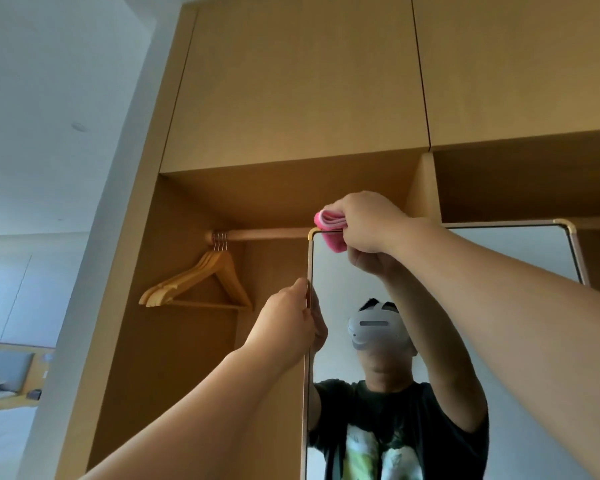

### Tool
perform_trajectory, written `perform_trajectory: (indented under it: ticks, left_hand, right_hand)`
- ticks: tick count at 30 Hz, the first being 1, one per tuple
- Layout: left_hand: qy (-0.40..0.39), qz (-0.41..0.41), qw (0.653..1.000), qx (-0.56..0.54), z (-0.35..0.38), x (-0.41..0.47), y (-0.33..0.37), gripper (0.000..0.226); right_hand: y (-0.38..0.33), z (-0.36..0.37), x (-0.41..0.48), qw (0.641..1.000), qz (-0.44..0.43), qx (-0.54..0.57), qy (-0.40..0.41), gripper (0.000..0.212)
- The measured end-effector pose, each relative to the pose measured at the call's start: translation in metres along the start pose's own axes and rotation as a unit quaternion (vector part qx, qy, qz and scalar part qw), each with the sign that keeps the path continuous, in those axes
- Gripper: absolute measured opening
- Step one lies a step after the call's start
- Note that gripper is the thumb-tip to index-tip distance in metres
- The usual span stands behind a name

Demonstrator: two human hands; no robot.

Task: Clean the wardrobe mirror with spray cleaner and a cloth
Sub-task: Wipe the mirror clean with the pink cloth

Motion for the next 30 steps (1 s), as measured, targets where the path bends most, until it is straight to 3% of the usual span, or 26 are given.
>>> perform_trajectory:
  ticks: [4, 7, 13, 24, 30]
  left_hand:
    - [0.035, -0.004, 0.999, 0.011, 0.001, 0.002, 0.001, 0.016]
    - [0.047, -0.009, 0.999, -0.005, 0.007, 0.002, 0.0, 0.017]
    - [0.063, 0.004, 0.998, -0.011, 0.015, 0.003, -0.007, 0.024]
    - [0.103, 0.017, 0.995, 0.009, 0.02, 0.004, -0.012, 0.024]
    - [0.118, 0.03, 0.993, -0.009, 0.022, 0.004, -0.013, 0.026]
  right_hand:
    - [0.003, 0.005, -0.005, 0.996, 0.0, 0.069, -0.051, 0.048]
    - [0.009, 0.004, -0.006, 0.997, 0.008, 0.068, -0.043, 0.029]
    - [0.01, 0.005, -0.015, 0.999, -0.029, 0.005, -0.043, 0.044]
    - [0.048, -0.017, -0.044, 0.997, -0.03, -0.068, -0.023, 0.033]
    - [0.074, -0.028, -0.062, 0.998, -0.014, -0.063, -0.026, 0.04]
Point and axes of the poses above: each hand's wrist, its own x-axis towards the middle knuckle, its own z-axis out of the palm, y = z × x, the point moved 8 cm from there along x, towards the middle knuckle, and after that the axes turned 2 degrees about -y, right-handed, at the moved point
